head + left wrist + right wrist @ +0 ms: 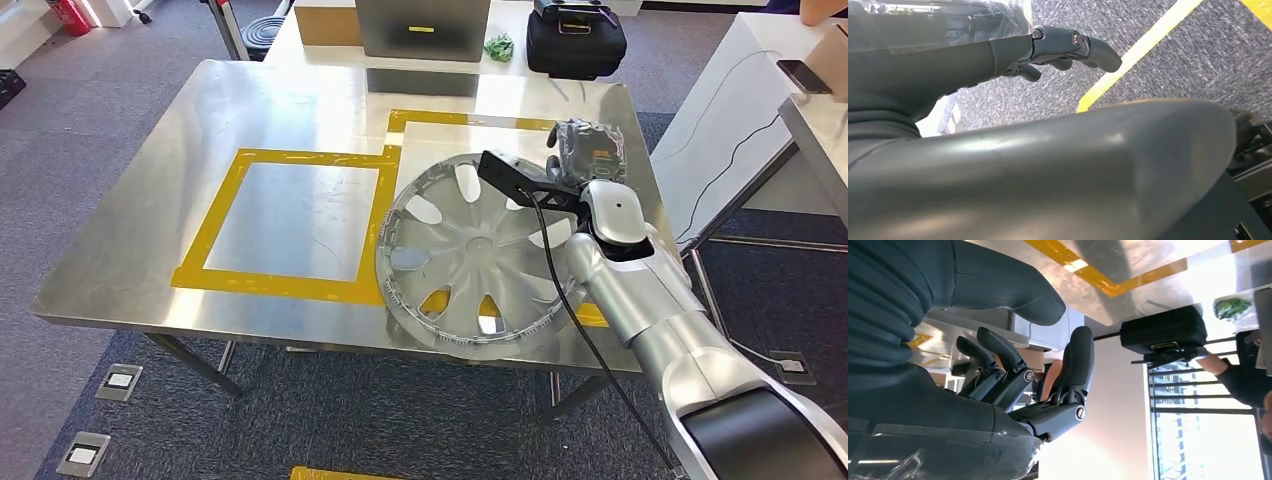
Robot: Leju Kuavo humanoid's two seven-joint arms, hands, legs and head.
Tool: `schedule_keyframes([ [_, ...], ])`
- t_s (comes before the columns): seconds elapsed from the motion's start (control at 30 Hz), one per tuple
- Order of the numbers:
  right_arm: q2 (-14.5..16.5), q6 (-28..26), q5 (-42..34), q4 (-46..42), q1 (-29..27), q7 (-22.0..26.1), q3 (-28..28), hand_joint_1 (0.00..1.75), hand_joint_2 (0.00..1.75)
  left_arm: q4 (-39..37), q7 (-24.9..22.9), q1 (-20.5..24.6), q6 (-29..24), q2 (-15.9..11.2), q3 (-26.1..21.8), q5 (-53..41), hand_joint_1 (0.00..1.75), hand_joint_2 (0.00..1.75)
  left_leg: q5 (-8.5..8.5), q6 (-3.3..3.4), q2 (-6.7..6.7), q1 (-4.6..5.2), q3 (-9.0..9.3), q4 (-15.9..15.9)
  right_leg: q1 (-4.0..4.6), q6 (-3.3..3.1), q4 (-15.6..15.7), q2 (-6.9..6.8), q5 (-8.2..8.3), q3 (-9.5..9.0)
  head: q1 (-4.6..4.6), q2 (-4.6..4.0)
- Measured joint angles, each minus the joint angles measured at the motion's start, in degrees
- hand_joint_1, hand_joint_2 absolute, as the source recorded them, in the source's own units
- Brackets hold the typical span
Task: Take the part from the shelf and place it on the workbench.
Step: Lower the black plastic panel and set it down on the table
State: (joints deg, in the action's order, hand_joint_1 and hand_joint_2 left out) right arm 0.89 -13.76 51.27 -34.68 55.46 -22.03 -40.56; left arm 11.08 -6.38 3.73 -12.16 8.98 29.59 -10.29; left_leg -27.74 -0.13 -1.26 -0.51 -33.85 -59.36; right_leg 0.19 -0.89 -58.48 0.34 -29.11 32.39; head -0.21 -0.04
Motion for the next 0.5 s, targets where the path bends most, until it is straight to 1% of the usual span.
schedule_keyframes([
  [0.3,-2.3,-0.2,0.0,0.2,-0.3,-1.2,1.5,1.75,1.75,0.0,0.2,0.0,0.9,0.0,0.0,-0.8,0.0,1.75,0.01,-0.01,0.0,0.0,0.01,0.0,0.0,-0.02,0.0,0.01,0.02,0.0,0.02,0.0],
  [0.5,-3.1,-0.5,0.1,0.2,-0.7,-1.7,2.9,1.75,1.75,0.0,1.0,0.0,2.0,-0.2,0.0,-0.8,0.0,1.75,0.02,-0.02,0.01,0.0,0.02,0.0,0.0,-0.02,0.0,0.01,0.02,0.0,0.01,0.0],
])
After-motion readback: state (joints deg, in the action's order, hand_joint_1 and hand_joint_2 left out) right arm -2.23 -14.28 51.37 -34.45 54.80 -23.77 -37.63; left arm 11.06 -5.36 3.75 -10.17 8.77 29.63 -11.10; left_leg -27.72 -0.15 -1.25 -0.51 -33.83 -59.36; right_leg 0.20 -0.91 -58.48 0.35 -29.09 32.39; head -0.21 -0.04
